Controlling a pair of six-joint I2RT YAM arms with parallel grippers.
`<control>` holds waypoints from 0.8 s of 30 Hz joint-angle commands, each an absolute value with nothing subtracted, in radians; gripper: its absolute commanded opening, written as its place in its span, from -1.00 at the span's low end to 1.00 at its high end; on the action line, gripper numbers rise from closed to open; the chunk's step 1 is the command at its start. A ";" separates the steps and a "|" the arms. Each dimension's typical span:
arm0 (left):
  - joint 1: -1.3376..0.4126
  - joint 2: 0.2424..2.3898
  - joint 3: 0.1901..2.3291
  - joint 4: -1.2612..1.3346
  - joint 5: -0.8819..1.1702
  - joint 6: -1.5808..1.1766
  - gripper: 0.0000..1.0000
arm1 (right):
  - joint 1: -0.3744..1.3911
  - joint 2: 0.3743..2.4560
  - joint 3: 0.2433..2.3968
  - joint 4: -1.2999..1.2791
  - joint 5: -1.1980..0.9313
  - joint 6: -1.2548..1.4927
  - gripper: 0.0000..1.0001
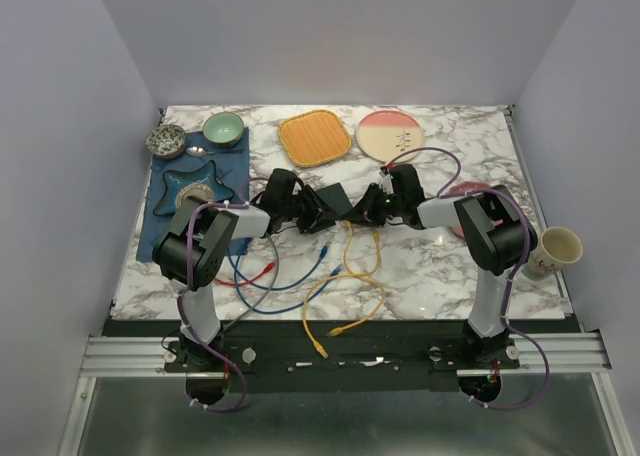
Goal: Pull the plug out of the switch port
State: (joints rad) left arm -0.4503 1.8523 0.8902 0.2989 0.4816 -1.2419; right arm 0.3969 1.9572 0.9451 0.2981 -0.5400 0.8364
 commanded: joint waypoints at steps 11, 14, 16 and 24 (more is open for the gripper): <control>-0.425 1.990 0.969 0.206 0.358 -1.262 -0.02 | 0.403 1.891 0.818 0.256 -0.549 0.766 -0.99; -0.417 1.991 0.983 0.202 0.350 -1.269 -0.02 | 0.408 1.861 0.792 0.233 -0.540 0.747 -0.99; -0.414 1.977 0.976 0.204 0.344 -1.267 -0.02 | 0.408 1.806 0.766 0.232 -0.514 0.736 -0.99; -0.371 1.754 0.922 0.161 0.279 -1.165 -0.01 | 0.408 1.456 0.798 0.004 -0.077 0.635 -0.99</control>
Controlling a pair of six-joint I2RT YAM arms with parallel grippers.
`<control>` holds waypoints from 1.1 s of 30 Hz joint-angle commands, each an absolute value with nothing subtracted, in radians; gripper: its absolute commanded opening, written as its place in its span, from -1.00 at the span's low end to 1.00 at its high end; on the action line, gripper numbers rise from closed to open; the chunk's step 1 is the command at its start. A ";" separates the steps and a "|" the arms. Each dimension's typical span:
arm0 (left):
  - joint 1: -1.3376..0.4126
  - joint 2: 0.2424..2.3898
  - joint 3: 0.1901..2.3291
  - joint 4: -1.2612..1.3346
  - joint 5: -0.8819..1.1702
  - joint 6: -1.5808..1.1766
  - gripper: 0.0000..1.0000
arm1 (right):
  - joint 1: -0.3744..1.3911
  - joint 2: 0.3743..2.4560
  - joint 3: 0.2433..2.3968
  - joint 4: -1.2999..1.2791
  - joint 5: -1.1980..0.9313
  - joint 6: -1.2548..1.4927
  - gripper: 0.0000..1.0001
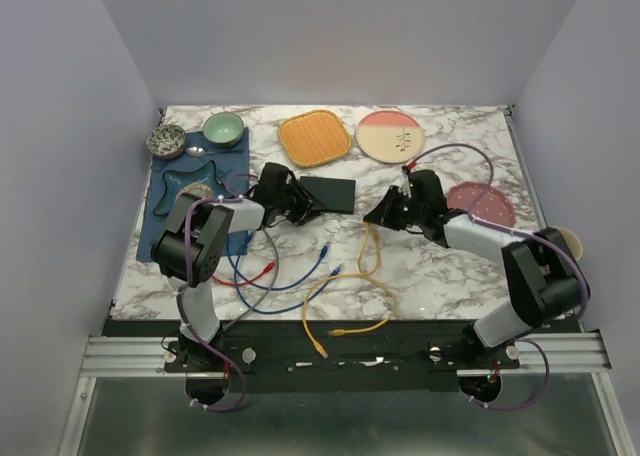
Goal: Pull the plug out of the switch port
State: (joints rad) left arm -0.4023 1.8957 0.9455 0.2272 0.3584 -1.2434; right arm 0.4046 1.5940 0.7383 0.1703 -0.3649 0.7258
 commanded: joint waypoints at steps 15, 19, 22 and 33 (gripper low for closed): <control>-0.374 1.546 0.818 -0.041 0.135 -1.016 0.01 | 0.466 1.471 0.663 0.044 -0.132 0.601 -0.97; -0.376 1.493 0.802 -0.099 0.080 -0.997 0.06 | 0.488 1.462 0.650 0.049 -0.106 0.617 -0.05; -0.376 1.434 0.822 -0.170 0.014 -0.966 0.16 | 0.489 1.395 0.644 0.043 -0.043 0.607 0.36; -0.379 1.243 0.786 -0.293 -0.158 -0.851 0.31 | 0.491 1.077 0.551 0.031 0.166 0.585 0.35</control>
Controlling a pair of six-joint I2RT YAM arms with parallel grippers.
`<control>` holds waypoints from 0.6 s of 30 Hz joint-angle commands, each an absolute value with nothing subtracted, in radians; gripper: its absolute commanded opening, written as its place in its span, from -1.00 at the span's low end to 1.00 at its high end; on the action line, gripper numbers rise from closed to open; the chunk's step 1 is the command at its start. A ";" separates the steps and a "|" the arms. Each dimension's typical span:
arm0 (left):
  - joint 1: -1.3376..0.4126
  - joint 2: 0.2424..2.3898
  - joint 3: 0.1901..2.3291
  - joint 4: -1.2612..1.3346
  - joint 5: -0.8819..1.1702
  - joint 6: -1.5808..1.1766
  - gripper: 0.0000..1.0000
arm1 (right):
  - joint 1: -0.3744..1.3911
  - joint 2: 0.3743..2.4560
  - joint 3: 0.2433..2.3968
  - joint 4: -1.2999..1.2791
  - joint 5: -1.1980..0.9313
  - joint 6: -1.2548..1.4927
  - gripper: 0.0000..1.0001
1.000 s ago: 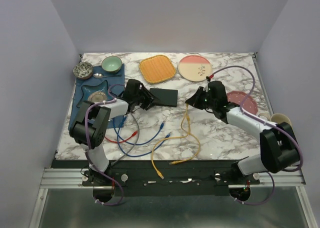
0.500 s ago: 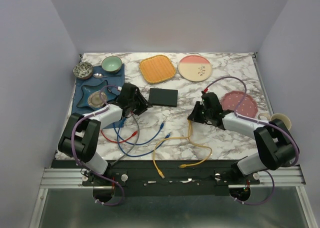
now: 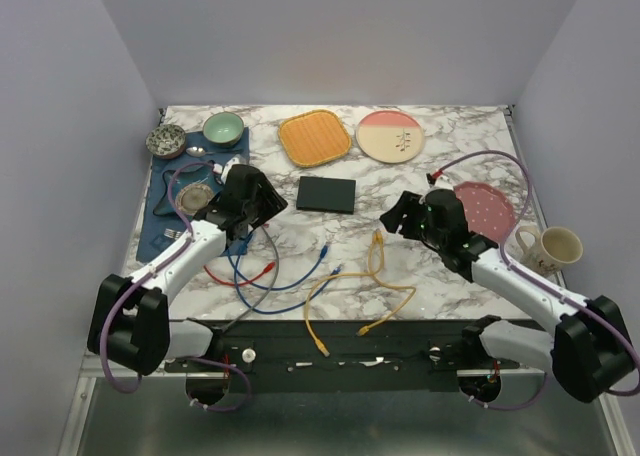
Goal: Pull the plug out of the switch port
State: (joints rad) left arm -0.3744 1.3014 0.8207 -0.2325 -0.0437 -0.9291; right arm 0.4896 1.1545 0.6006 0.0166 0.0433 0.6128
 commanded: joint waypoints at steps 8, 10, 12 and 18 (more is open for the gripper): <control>-0.466 1.225 0.873 -0.477 -0.328 -0.738 0.29 | 0.540 0.948 0.505 0.046 0.258 0.503 0.32; -0.465 1.241 0.900 -0.498 -0.336 -0.736 0.29 | 0.540 0.971 0.518 0.040 0.241 0.527 0.33; -0.465 1.270 0.923 -0.514 -0.336 -0.730 0.29 | 0.540 1.009 0.535 0.022 0.233 0.554 0.33; -0.462 1.318 1.015 -0.572 -0.340 -0.704 0.35 | 0.540 0.964 0.511 0.021 0.210 0.534 0.32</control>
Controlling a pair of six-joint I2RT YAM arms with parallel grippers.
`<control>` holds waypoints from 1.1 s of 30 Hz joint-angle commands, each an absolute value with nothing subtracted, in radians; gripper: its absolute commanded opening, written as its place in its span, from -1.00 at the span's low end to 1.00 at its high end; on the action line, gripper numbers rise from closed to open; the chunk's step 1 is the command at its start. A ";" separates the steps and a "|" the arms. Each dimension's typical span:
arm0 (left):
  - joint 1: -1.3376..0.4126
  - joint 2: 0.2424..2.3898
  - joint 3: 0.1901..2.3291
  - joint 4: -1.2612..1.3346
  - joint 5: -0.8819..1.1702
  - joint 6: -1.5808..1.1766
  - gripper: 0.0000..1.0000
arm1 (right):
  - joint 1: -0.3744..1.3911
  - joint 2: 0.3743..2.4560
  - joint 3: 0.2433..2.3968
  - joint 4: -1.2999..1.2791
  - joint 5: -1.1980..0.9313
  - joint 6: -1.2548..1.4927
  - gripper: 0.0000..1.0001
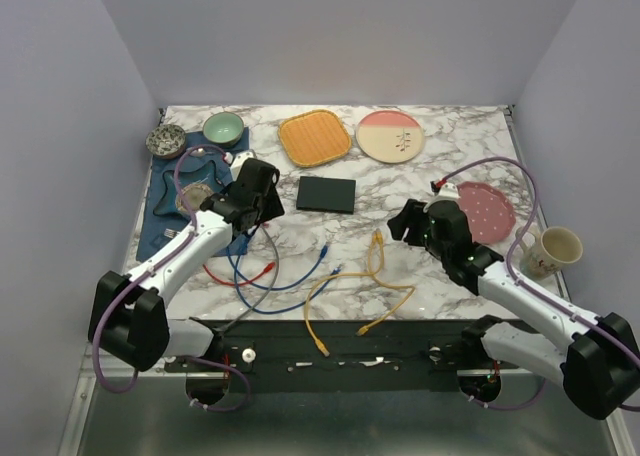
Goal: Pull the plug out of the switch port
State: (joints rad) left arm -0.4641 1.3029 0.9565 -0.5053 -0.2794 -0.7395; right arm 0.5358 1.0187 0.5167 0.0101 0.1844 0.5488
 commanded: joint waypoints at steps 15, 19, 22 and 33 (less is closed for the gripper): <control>-0.273 1.390 0.980 -0.646 -0.299 -0.719 0.92 | 0.540 0.844 0.341 -0.009 0.226 0.601 0.33; -0.233 1.489 1.008 -0.640 -0.232 -0.753 0.73 | 0.540 0.827 0.327 0.026 0.193 0.604 0.32; -0.233 1.517 0.990 -0.673 -0.259 -0.816 0.61 | 0.540 0.821 0.316 0.038 0.161 0.603 0.32; -0.224 1.367 0.775 -0.623 -0.167 -0.937 0.69 | 0.540 0.792 0.262 0.095 0.103 0.609 0.31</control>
